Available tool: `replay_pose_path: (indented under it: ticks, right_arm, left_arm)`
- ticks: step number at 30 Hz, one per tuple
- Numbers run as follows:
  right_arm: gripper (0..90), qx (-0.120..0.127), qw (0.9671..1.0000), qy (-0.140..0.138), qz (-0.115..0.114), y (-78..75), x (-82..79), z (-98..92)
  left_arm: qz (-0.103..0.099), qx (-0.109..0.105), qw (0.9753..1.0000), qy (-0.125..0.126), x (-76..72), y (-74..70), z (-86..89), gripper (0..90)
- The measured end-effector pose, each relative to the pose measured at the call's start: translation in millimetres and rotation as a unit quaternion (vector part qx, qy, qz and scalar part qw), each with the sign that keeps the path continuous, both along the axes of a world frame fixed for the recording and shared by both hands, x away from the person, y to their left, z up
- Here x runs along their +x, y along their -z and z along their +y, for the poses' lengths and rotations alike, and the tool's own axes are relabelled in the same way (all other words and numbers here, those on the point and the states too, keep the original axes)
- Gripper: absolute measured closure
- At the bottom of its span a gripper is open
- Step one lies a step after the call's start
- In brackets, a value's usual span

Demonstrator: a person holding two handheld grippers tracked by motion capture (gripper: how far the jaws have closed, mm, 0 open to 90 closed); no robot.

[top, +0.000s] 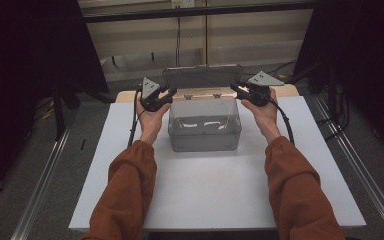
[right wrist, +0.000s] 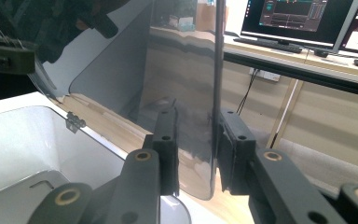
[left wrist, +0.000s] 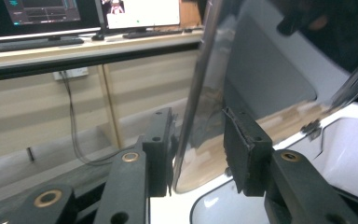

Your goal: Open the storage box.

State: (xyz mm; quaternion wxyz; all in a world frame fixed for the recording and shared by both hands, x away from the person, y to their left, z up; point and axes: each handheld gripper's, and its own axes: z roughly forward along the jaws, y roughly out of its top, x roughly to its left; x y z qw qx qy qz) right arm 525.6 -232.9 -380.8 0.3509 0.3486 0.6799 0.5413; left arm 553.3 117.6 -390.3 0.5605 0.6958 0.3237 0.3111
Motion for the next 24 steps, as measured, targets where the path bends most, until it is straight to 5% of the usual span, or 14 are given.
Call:
replay_pose_path:
  ticks: [10, 24]
  right_arm:
    - [71.4, -0.018, 0.9998, 0.006, -0.002, -1.1, 3.1, 1.7]
    - [68.0, -0.008, 0.9998, 0.009, 0.015, 6.8, 8.9, 0.4]
  left_arm:
    - [0.012, 0.0, 0.9999, 0.003, 5.7, 6.1, -2.7, 64.2]
    - [0.029, -0.011, 0.9995, 0.007, 12.9, 8.8, 1.3, 70.1]
